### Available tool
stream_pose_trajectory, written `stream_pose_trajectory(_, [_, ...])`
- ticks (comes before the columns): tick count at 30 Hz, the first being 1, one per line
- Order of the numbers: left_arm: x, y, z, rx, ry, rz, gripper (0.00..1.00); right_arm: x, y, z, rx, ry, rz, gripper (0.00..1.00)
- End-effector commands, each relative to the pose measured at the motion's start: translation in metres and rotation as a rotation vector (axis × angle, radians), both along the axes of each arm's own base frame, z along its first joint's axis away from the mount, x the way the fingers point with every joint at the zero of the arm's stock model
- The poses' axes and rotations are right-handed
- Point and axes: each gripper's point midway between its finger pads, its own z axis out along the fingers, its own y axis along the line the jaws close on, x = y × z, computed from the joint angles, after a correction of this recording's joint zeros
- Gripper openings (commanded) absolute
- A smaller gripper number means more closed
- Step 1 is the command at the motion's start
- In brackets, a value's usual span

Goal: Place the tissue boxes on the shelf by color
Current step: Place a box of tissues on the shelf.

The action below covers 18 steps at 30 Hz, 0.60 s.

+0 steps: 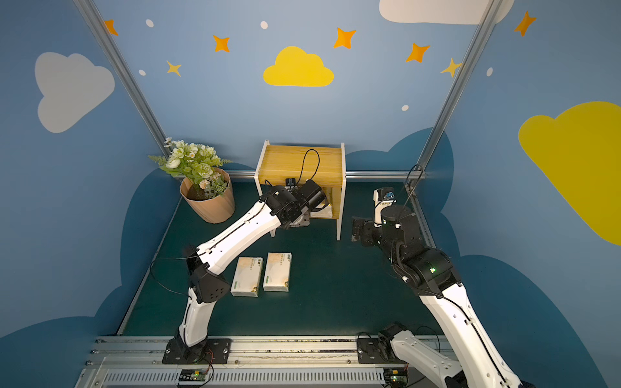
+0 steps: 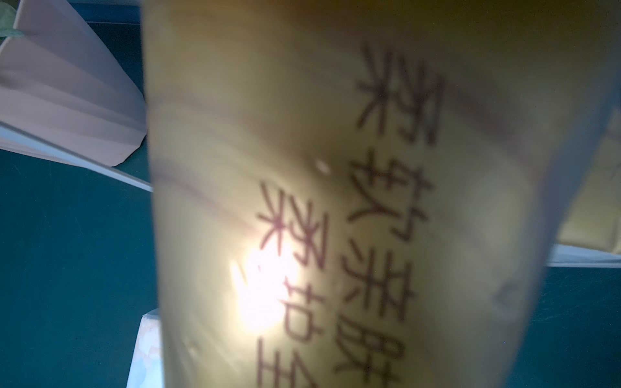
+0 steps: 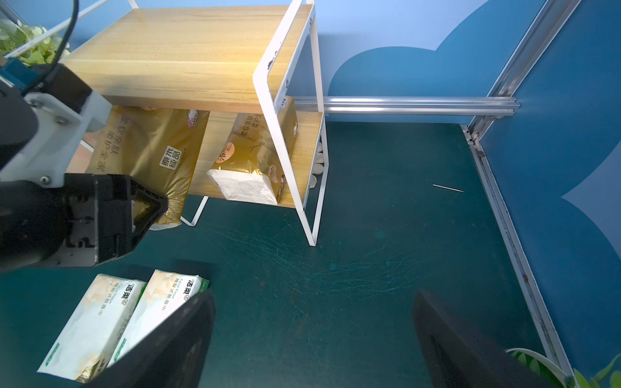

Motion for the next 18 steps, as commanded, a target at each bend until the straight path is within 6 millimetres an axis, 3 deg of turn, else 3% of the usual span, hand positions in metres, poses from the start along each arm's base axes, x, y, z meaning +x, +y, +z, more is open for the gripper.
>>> stream_pose_trajectory(1, [0.009,0.001,0.004,-0.017,-0.035,0.011,0.03,-0.003,-0.001,0.008,0.031,-0.021,-0.001,0.98])
stream_pose_trajectory(12, [0.04,-0.004,-0.009,-0.026,-0.046,0.001,0.04,-0.007,-0.004,0.011,0.022,-0.022,-0.005,0.98])
stream_pose_trajectory(18, [0.055,-0.008,-0.013,-0.006,-0.054,-0.017,0.27,-0.008,-0.005,0.008,0.022,-0.012,-0.01,0.98])
